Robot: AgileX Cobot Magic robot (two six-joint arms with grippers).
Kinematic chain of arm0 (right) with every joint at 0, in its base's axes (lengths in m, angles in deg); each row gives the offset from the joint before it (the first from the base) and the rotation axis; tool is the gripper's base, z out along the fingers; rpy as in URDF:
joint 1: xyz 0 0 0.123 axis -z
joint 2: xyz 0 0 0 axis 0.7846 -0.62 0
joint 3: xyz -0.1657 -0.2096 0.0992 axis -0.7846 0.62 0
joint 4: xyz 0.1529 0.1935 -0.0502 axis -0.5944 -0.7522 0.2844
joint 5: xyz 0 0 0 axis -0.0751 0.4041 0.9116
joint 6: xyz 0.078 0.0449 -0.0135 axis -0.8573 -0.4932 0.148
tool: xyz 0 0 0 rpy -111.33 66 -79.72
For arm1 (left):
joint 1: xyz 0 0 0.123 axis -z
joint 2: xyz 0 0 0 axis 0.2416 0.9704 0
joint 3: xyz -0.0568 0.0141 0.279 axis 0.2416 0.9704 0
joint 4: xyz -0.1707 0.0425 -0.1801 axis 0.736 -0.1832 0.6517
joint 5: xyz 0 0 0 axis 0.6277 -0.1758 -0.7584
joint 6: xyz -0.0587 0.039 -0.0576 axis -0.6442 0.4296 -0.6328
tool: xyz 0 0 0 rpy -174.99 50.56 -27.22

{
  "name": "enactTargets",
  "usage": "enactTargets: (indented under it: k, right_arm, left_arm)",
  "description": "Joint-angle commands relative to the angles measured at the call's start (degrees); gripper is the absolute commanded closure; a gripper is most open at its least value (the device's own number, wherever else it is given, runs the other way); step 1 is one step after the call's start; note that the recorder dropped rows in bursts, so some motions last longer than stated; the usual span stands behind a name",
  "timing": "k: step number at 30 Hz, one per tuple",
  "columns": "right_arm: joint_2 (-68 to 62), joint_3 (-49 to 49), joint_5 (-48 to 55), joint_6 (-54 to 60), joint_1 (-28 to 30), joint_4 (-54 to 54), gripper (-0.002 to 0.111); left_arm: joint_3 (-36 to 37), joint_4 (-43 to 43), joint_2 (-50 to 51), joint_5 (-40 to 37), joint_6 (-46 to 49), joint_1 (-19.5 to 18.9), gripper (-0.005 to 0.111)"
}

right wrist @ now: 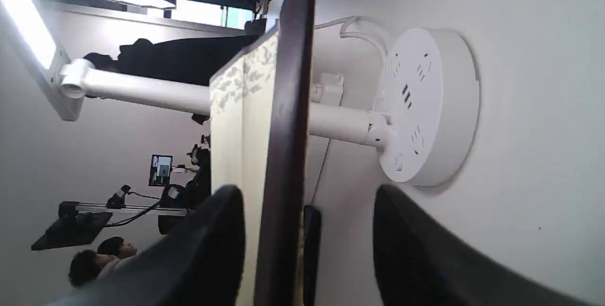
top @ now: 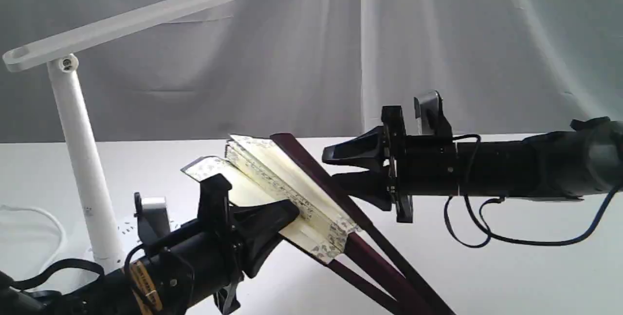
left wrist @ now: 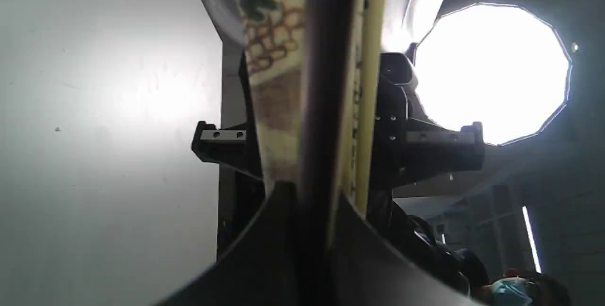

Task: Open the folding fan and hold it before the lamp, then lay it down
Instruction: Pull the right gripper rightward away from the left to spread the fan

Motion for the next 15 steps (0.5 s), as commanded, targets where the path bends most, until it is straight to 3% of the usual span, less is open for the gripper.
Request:
enactTargets:
  k: [1, 15]
  right_arm:
    - [0.1, 0.1, 0.7, 0.7, 0.0, 0.3, 0.066]
    - [0.1, 0.1, 0.7, -0.2, -3.2, 1.6, 0.066]
  left_arm:
    - [-0.1, 0.9, -0.2, 0.0, -0.5, 0.2, 0.107]
    - [-0.1, 1.0, 2.9, 1.3, -0.7, 0.2, 0.107]
